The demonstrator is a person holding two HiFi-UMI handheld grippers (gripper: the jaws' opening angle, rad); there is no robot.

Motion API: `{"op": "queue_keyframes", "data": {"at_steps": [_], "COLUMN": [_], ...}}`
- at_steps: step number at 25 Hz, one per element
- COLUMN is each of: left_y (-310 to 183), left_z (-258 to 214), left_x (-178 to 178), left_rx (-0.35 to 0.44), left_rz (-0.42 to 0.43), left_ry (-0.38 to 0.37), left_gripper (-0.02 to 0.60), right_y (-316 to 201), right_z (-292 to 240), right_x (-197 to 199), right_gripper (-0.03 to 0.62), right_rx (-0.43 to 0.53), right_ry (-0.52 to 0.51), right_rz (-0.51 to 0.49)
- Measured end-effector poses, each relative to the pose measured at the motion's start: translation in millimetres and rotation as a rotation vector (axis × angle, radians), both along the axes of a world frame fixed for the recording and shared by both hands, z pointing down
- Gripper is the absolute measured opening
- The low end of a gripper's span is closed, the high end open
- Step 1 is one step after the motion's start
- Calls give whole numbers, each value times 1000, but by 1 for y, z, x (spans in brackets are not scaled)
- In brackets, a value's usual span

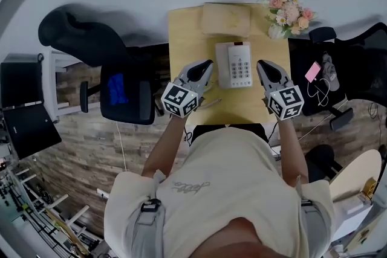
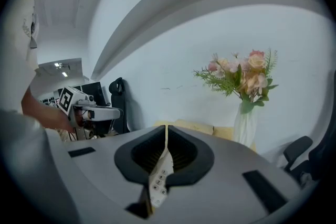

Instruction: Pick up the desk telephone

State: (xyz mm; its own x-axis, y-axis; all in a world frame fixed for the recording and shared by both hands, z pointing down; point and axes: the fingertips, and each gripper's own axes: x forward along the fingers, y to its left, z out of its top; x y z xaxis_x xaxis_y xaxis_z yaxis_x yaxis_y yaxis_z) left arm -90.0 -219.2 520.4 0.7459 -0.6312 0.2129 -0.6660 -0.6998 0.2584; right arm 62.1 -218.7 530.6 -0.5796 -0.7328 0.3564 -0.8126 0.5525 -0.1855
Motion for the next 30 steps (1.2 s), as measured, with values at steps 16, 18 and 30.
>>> {"op": "queue_keyframes", "data": {"at_steps": [16, 18, 30], "left_y": [-30, -32, -44], "left_z": [116, 132, 200], "left_x": [0, -3, 7], "left_rx": [-533, -596, -778], "left_rz": [-94, -93, 18], "left_ry": [318, 340, 296], "left_gripper": [258, 277, 328], "right_y": [-36, -43, -60], "right_z": [129, 143, 210], "right_x": [36, 38, 14], "right_gripper": [150, 160, 219], "right_rx": [-391, -440, -720], "right_ry": [-158, -181, -289], "right_rz": [-21, -19, -129]}}
